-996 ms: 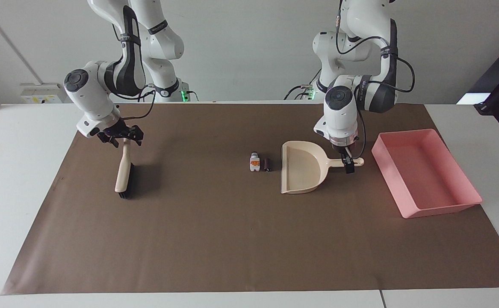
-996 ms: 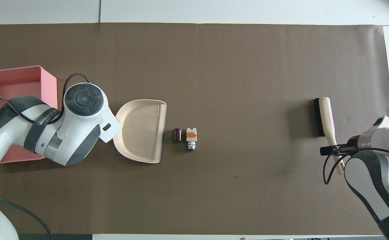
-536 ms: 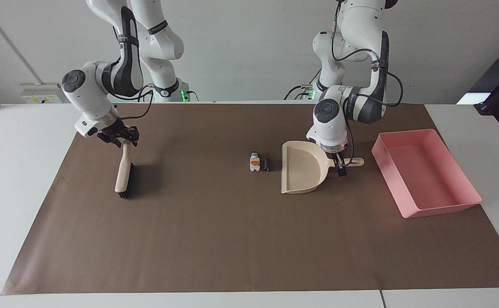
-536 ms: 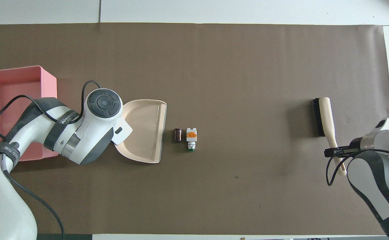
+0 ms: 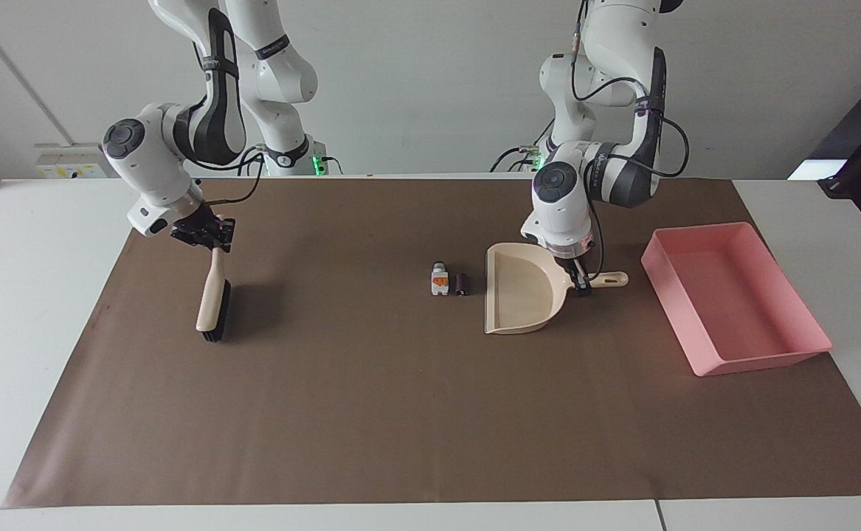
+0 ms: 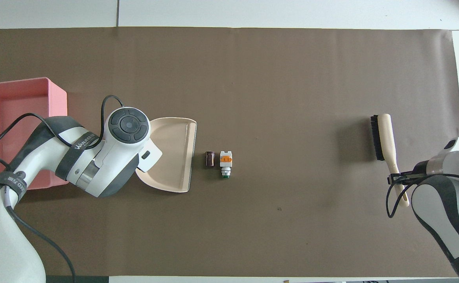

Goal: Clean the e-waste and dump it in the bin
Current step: 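Grasp the dustpan handle with the left gripper while the right gripper grasps the brush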

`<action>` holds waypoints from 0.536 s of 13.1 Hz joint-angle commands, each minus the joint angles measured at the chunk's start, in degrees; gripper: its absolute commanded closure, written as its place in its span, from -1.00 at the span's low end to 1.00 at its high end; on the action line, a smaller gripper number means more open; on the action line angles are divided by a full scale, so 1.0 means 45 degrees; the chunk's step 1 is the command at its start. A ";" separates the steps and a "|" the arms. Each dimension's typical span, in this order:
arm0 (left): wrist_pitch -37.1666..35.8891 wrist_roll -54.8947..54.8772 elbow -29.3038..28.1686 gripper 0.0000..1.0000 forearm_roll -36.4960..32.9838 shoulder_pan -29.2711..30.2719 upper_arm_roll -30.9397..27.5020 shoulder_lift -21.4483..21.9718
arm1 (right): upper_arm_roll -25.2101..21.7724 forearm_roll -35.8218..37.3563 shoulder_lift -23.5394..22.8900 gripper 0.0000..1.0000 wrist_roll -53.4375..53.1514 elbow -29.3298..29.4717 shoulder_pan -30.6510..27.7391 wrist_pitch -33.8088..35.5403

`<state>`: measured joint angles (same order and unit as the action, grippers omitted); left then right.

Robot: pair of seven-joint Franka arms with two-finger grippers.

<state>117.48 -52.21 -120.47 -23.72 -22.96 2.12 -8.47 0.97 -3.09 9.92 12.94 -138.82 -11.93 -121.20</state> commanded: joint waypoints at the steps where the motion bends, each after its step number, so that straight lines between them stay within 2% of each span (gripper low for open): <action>1: -0.0110 0.0313 -0.0241 0.25 -0.0294 -0.0287 -0.0158 0.0280 | 0.0116 -0.0133 0.0216 1.00 -0.1734 0.1646 0.0947 0.1772; 3: -0.0189 0.0294 -0.0202 0.77 -0.0294 -0.0288 -0.0158 0.0319 | 0.0136 -0.0114 0.0528 1.00 -0.3666 0.2137 0.2274 0.2574; 4: -0.0266 0.0275 -0.0202 0.90 -0.0294 -0.0288 -0.0158 0.0474 | 0.0136 -0.0114 0.0646 1.00 -0.4817 0.2216 0.3035 0.2848; 7: -0.1239 0.0177 0.0323 1.00 -0.0546 -0.0249 -0.0197 0.0670 | 0.0155 -0.0133 0.0725 1.00 -0.7575 0.2237 0.5263 0.2930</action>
<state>115.64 -51.95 -120.06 -24.17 -23.14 2.02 -7.41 1.79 -3.29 12.59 -16.11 -128.65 8.05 -108.23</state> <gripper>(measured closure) 0.661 0.740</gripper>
